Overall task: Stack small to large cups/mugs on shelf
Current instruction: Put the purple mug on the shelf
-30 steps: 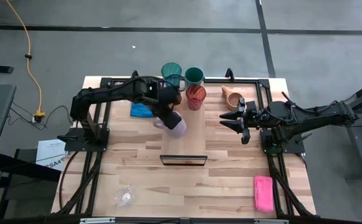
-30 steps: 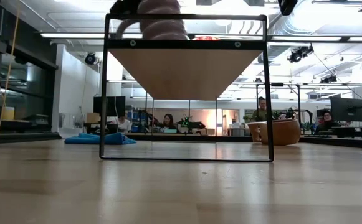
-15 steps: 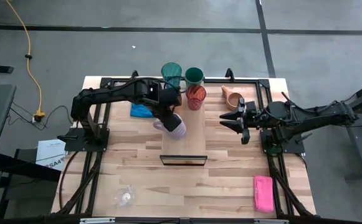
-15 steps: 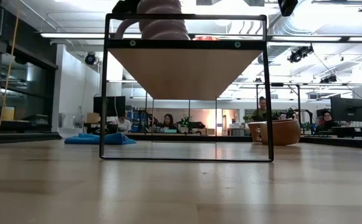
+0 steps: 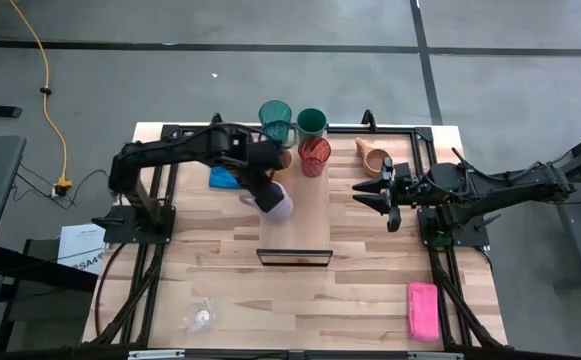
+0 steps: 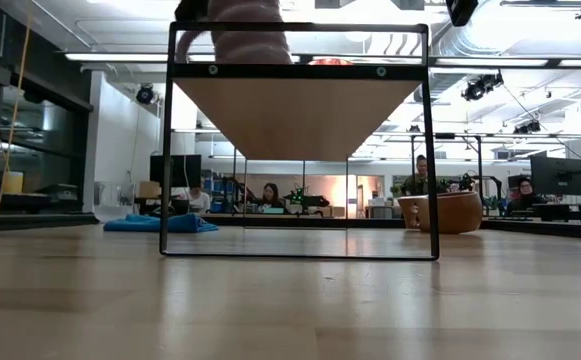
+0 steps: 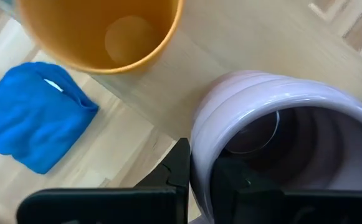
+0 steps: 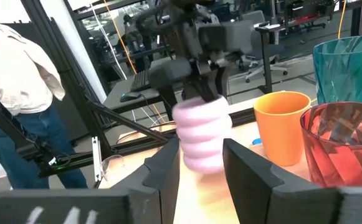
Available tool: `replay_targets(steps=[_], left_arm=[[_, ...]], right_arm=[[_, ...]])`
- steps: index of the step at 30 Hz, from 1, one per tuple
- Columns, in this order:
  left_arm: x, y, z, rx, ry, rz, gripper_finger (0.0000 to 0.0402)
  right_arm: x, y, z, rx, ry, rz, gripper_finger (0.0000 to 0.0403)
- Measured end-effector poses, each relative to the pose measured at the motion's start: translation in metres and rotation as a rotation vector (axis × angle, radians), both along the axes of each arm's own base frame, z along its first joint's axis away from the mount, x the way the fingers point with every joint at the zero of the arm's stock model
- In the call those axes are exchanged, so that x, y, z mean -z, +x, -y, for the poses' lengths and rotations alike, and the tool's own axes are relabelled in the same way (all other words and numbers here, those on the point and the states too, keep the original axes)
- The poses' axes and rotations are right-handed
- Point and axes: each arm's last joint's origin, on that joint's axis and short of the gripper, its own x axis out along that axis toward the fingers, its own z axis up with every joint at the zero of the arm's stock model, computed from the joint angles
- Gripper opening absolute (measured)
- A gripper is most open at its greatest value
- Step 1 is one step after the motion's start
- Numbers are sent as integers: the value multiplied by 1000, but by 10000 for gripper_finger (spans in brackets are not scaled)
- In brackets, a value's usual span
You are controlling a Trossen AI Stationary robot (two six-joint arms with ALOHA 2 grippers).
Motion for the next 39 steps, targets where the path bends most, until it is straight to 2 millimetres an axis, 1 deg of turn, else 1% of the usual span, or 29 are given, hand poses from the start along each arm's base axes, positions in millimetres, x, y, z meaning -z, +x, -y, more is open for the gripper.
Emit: replay_targets(steps=[4, 6, 9, 13, 16, 19, 21, 23, 26, 29, 32, 35, 39], left_arm=[[-18, -24, 10, 33, 33, -1, 17], [-33, -38, 19, 63, 57, 57, 17], [-55, -65, 35, 138, 64, 141, 17], [-76, -98, 62, 285, 39, 236, 17], [-86, -118, 88, 423, 6, 299, 17], [-87, -125, 115, 513, -25, 307, 17], [-83, -123, 133, 541, -38, 286, 17], [-74, -113, 151, 561, -41, 244, 17], [-52, -88, 178, 605, -33, 150, 17], [-26, -63, 200, 629, -24, 52, 17], [-3, -38, 215, 615, -30, 4, 17], [21, -17, 225, 592, -33, -53, 17], [48, 1, 234, 526, -11, -120, 17]], right_arm=[[1, 0, 0, 0, -1, -5, 114], [1, 0, 0, 0, -1, -9, 114], [1, 0, 0, 0, -2, -14, 114], [1, 0, 0, 0, -2, -14, 114], [1, 0, 0, 0, -2, -13, 114], [1, 0, 0, 0, -2, -13, 114], [1, 0, 0, 0, -2, -14, 114], [1, 0, 0, 0, 2, -15, 114], [2, 0, 0, 1, 22, -21, 114], [4, 0, 0, 1, 28, -38, 114], [4, 0, 0, 1, 23, -39, 114], [4, 0, 0, 1, 22, -42, 114], [4, 0, 0, 2, 33, -41, 114]])
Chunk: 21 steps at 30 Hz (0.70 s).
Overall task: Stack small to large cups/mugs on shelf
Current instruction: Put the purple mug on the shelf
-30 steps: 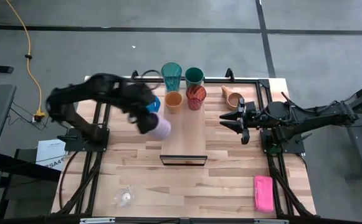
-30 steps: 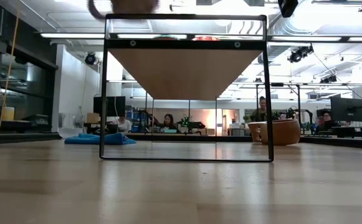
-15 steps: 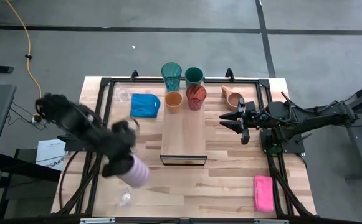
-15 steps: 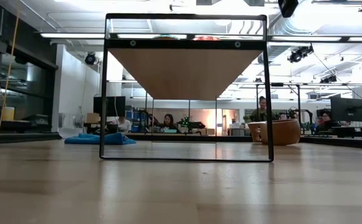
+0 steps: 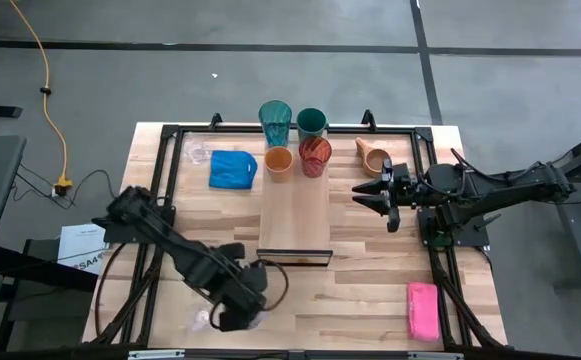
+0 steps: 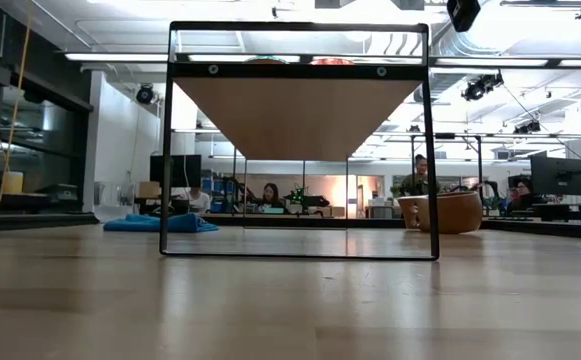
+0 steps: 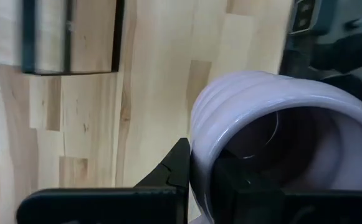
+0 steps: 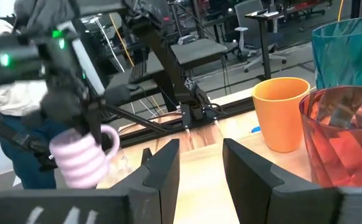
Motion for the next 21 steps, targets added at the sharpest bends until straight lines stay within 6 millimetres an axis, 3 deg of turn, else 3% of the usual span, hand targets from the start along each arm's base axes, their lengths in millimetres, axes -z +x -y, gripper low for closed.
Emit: replay_targets(steps=[6, 14, 21], left_arm=[[33, 21, 14, -94, 15, -31, 17], [62, 44, 30, -297, -38, 30, 17], [83, 70, 21, -494, -89, 75, 17]], right_arm=[[0, 0, 0, 4, 64, 1, 114], [0, 0, 0, 5, 66, 1, 114], [0, 0, 0, 20, 64, -2, 114]])
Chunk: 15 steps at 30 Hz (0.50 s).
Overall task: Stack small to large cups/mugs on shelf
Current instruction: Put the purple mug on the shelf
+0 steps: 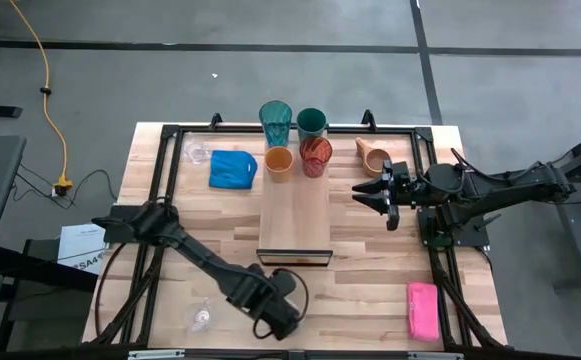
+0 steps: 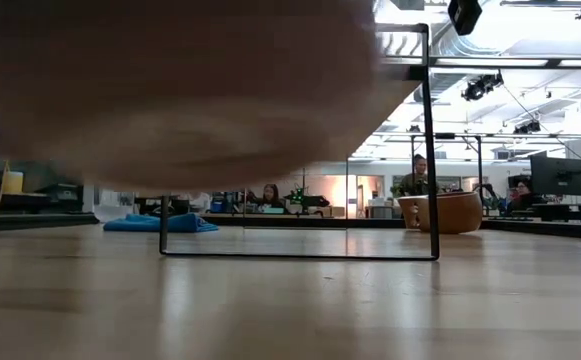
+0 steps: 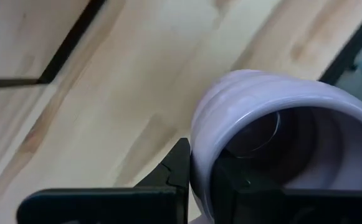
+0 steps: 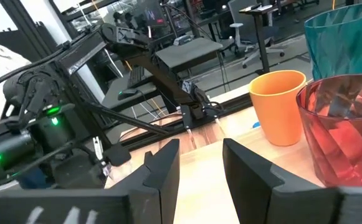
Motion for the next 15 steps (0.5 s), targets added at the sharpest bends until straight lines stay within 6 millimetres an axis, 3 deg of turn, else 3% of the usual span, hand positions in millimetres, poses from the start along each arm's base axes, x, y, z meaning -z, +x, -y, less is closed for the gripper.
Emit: replay_targets(steps=[6, 15], left_arm=[[18, 13, -8, -129, -13, -14, 17], [24, 16, -10, -295, -9, 0, 17]], right_arm=[[1, 0, 0, 2, -6, -6, 114], [1, 0, 0, 2, -9, -9, 114]])
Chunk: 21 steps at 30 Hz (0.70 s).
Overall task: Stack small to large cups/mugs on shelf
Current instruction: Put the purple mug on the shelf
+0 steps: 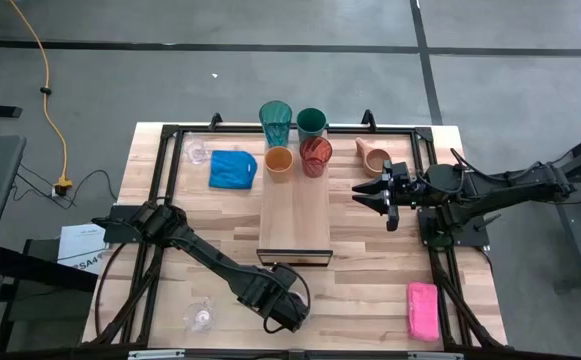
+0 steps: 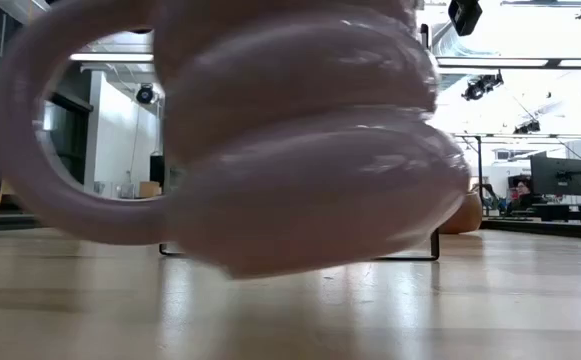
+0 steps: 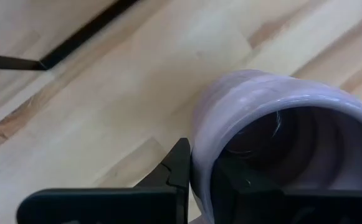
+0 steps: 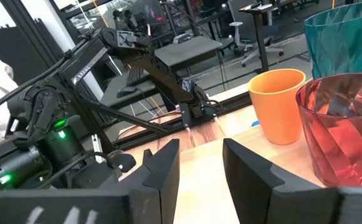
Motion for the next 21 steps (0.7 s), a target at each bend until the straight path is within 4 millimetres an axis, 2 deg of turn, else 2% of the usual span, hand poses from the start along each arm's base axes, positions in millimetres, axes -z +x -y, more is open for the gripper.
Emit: replay_targets(steps=[13, 18, 21], left_arm=[[5, 19, -13, -68, -35, 88, 17], [8, 15, -11, -59, -27, 52, 16], [8, 15, -11, -53, -24, 47, 31]], right_arm=[[0, 0, 0, -3, -27, -4, 114], [1, 0, 0, -3, -27, -6, 114], [1, 0, 0, -3, -27, -6, 114]])
